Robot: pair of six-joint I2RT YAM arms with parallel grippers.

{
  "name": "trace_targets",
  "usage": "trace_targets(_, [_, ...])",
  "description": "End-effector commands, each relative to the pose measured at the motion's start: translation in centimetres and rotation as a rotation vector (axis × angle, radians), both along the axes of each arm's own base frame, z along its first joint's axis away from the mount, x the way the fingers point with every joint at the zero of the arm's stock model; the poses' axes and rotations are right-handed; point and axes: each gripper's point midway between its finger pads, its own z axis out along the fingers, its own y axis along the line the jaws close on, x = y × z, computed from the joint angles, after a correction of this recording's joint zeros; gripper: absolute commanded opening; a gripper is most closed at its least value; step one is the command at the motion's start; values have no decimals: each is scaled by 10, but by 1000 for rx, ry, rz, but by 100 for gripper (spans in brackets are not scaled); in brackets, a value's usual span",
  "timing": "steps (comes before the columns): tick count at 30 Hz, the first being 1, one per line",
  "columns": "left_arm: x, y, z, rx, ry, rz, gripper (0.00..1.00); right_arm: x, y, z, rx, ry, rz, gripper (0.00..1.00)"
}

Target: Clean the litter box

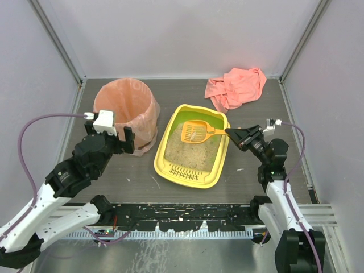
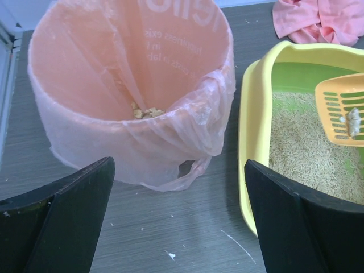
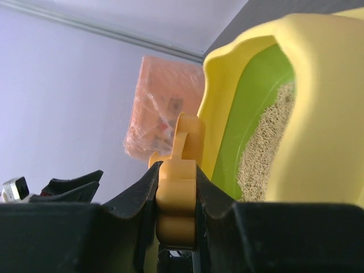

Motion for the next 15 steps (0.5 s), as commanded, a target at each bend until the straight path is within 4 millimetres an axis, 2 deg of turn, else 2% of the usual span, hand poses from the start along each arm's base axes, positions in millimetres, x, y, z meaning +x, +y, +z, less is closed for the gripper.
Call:
trace_targets(1, [-5, 26, 6, -37, -47, 104, 98, -4, 10, 64, -86, -239, 63, 1])
trace_targets(8, [-18, 50, 4, -59, -56, 169, 98, 5, 25, 112, -66, -321, 92, 1])
trace_targets(11, [-24, 62, 2, -74, -57, 206, 98, 20, 46, 131, -69, -327, 107, 1])
trace_targets(15, [-34, 79, -2, -97, -61, 257, 98, 39, 92, 168, -80, -361, 156, 1])
